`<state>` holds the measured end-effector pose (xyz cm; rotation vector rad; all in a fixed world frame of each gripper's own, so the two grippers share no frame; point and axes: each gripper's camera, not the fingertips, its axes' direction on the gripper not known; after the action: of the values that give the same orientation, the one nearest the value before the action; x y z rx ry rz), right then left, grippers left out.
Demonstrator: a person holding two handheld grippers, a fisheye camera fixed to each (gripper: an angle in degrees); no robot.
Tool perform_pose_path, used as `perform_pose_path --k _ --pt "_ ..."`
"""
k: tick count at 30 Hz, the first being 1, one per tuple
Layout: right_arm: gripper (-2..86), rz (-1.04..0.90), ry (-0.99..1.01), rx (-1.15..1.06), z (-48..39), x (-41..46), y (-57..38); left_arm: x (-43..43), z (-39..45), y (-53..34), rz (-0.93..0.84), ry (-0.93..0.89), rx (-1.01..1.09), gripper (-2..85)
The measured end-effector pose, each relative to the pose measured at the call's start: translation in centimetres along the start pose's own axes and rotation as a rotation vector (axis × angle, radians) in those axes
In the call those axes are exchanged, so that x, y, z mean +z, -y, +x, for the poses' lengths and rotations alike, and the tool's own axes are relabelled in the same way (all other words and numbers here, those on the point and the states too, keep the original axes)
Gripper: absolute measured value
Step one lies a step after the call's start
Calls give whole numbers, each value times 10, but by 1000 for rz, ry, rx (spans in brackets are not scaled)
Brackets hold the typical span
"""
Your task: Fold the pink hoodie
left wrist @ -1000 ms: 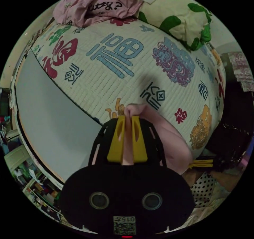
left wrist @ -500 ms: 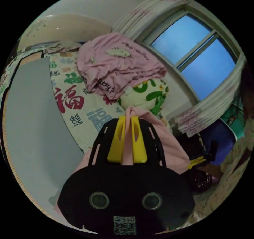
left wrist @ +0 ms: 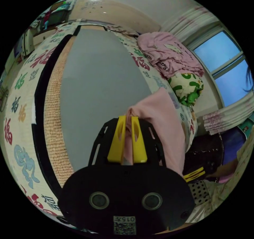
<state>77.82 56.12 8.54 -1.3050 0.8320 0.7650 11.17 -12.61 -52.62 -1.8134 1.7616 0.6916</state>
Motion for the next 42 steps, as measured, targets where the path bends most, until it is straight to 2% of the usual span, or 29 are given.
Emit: perform_pose_path --k 3,7,11,15,18,20,23,29,31,36,38,40,42 --pt "50 -32 -81 16 -16 7 20 10 -23 -29 -7 23 -32 60" --pt "56 -37 57 14 -28 -3 33 10 -53 -73 18 1 -123 82" --pt "58 45 -75 -16 -46 -38 50 -7 -75 -125 132 161 -180 77" --pt "52 190 -203 53 -30 -75 85 -4 -121 -167 149 -46 -255 127" --pt "45 338 -172 224 7 -111 121 33 -130 -182 124 -114 -262 141" --pt "33 440 -125 252 24 -137 144 69 -139 -190 65 -191 -308 131" --pt "11 521 -237 239 32 -173 191 124 -146 -211 1 -235 -324 64" --pt "-3 508 -334 107 19 -199 295 134 -132 -270 35 -42 -280 22" --pt "-4 405 -357 69 16 -184 326 148 -133 -293 20 33 -276 22" --pt "3 169 -597 -64 -11 -149 401 219 -165 -330 -87 163 -320 41" --pt "16 172 -617 -26 -20 -161 417 230 -179 -345 -67 116 -359 60" --pt "67 254 -566 -4 -21 -184 422 232 -202 -376 -12 27 -422 114" --pt "132 359 -402 79 -6 -216 423 237 -221 -405 10 -59 -446 142"
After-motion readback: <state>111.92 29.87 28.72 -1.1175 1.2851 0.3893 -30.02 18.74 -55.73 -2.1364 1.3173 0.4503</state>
